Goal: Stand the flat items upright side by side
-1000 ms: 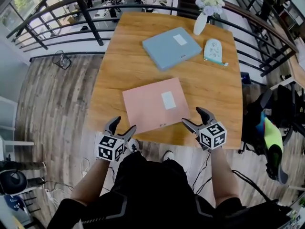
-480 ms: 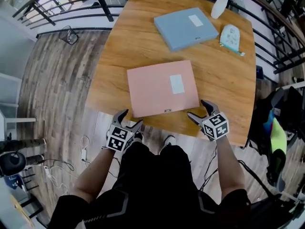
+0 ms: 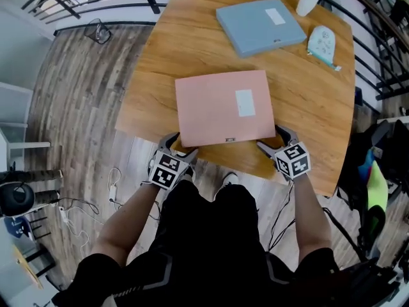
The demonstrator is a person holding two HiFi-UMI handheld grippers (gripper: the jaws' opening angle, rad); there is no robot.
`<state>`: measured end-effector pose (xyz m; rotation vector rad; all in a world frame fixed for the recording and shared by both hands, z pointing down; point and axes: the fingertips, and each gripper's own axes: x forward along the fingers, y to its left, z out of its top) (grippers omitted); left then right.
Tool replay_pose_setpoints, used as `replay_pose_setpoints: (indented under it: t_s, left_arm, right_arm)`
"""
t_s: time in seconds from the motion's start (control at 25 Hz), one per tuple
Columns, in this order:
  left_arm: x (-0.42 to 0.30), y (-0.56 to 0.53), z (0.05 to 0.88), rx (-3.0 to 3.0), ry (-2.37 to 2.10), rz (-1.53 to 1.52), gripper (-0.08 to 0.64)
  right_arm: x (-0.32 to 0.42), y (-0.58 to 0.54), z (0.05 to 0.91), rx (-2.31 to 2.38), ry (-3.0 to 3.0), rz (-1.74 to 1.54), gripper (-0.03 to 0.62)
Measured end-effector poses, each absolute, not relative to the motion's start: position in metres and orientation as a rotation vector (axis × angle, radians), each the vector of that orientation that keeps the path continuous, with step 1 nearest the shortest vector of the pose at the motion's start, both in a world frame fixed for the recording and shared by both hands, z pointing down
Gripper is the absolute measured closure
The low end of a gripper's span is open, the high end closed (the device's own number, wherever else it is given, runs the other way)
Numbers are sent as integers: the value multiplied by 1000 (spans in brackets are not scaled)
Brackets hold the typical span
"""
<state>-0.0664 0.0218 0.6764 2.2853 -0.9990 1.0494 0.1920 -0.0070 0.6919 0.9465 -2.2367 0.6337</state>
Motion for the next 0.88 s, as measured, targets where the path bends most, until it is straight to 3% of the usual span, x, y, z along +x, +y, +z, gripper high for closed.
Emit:
replay_pose_setpoints:
  t_s: [0.4,0.88]
  left_arm:
    - [-69,21,678,2252,-983,1067,230]
    - [-78,4,682,2239,-914,1123,253]
  right_arm:
    - [184,-8,685,912,-2233,576,249]
    - [170,-26,617,981,-2164,345,261]
